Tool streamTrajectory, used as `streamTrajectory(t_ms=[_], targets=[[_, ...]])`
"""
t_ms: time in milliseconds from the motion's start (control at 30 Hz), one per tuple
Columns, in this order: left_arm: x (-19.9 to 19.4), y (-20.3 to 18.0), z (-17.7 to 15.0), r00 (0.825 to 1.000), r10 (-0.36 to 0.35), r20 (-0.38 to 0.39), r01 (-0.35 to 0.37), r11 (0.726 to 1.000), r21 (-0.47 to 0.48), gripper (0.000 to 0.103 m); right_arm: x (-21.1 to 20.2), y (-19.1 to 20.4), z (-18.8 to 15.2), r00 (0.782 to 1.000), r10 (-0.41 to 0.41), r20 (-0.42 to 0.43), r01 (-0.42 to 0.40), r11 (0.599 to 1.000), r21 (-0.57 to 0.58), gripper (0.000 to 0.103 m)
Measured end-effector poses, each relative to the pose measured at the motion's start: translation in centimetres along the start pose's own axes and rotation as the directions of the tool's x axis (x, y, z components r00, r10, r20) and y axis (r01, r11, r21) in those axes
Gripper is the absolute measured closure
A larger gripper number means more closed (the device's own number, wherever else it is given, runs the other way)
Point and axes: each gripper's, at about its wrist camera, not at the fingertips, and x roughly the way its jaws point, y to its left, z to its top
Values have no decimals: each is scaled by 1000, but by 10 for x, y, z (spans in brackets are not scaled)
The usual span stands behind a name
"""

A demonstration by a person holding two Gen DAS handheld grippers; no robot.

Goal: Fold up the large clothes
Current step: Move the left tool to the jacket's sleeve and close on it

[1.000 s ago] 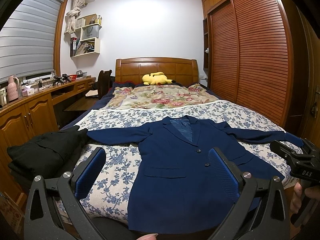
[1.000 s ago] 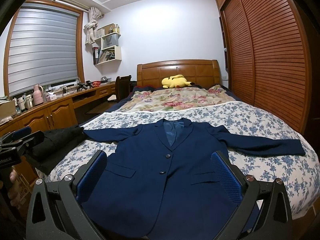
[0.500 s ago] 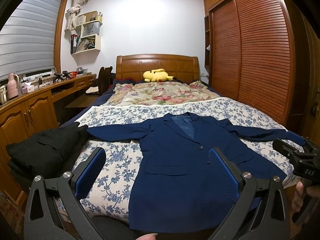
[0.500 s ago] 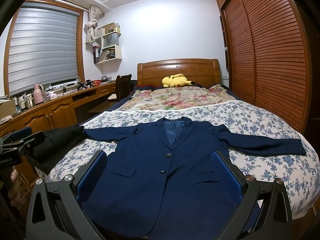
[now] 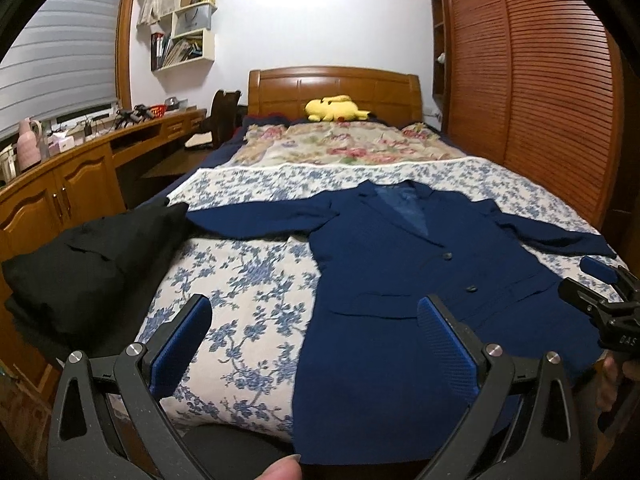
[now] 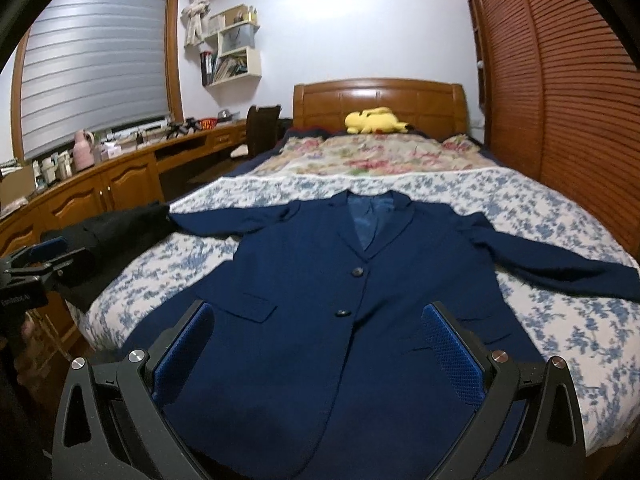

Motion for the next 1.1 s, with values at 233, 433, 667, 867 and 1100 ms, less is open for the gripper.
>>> streamTrajectory(t_ms=[233,433,667,867,1100], targets=[[13,19,-2,1000,3,-9,-3,1000,-24,0,21,0,12,998,6,-56,-7,1000,-15,0],[35,29,-1,1000,17,-25,-18,999,-26,0,39,1,27,997,29,-67,-33,998,-59,0],[78,41,7,996,41,-83,-42,999,-11,0,83,-8,42,997,61,-42,-64,994,-88,0],[126,54,21,993,46,-113,-46,999,-2,0,140,-9,52,994,99,-54,-104,989,-108,0],[190,68,40,986,17,-167,-22,999,-27,0,202,-24,47,982,117,-147,-131,987,-91,0]])
